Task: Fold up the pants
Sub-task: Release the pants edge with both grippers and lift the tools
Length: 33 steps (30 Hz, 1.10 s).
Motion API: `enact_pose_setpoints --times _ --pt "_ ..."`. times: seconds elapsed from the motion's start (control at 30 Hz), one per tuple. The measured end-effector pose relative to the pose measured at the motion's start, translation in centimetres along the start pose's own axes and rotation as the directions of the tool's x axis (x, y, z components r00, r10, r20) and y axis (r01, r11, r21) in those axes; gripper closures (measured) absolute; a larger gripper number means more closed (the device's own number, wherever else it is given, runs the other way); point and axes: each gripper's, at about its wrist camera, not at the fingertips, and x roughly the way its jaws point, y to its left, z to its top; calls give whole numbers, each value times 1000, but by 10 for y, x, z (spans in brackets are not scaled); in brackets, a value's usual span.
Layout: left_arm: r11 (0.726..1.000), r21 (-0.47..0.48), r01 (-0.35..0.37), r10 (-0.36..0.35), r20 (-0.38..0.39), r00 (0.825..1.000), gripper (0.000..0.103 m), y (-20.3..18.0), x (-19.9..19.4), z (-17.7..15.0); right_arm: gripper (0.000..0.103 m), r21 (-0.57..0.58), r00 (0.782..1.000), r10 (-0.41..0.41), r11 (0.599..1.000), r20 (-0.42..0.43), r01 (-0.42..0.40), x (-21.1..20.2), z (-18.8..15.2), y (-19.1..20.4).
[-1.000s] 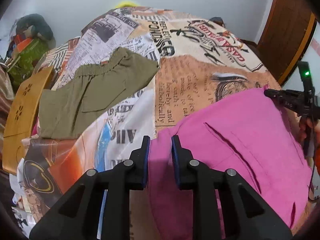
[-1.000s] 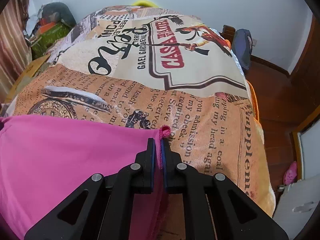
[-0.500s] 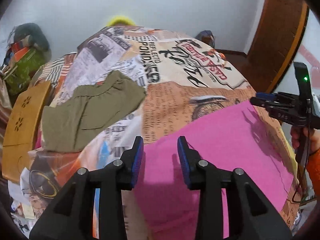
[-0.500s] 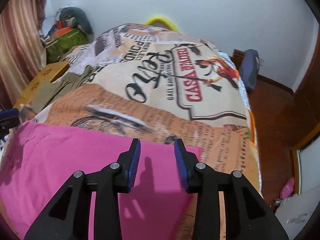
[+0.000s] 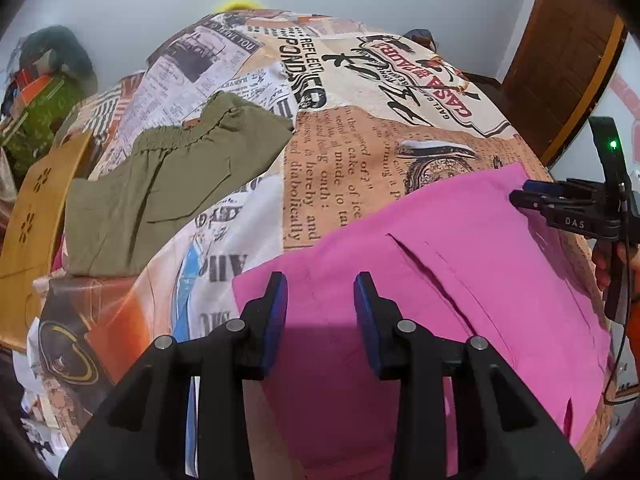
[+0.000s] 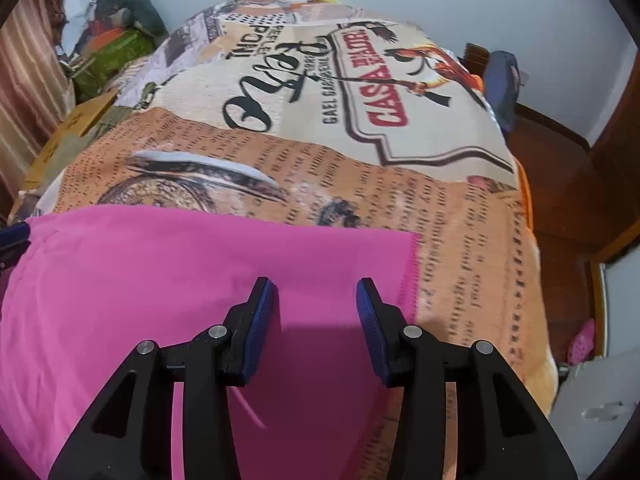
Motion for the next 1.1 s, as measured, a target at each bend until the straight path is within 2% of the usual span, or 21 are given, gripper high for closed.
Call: enact_pose_setpoints --times 0.13,0.33,0.67,0.8,0.87,0.93,1.1 --pt "1000 -2 -20 20 16 1000 68 0 -16 -4 63 12 1000 -8 1000 6 8 -17 -6 -1" --pt "999 14 -36 35 80 996 67 -7 -59 -15 63 -5 995 6 1000 98 -6 -72 -16 12" --pt "999 -34 4 2 169 986 52 -8 -130 -51 63 -39 967 38 999 251 -29 -154 -42 43" --pt "998 -48 34 -25 168 985 47 -8 -139 -68 63 -45 958 45 998 283 -33 -169 -57 54" --pt "998 -38 41 -34 161 986 39 -13 -141 -79 63 -50 955 49 998 292 -36 -172 -65 61" --pt "998 -42 55 -49 150 987 36 -16 -141 -87 63 -49 954 57 998 293 -44 -173 -73 65" --pt "992 -64 112 -105 93 990 36 -26 -134 -113 63 -57 956 74 997 285 -60 -168 -89 80"
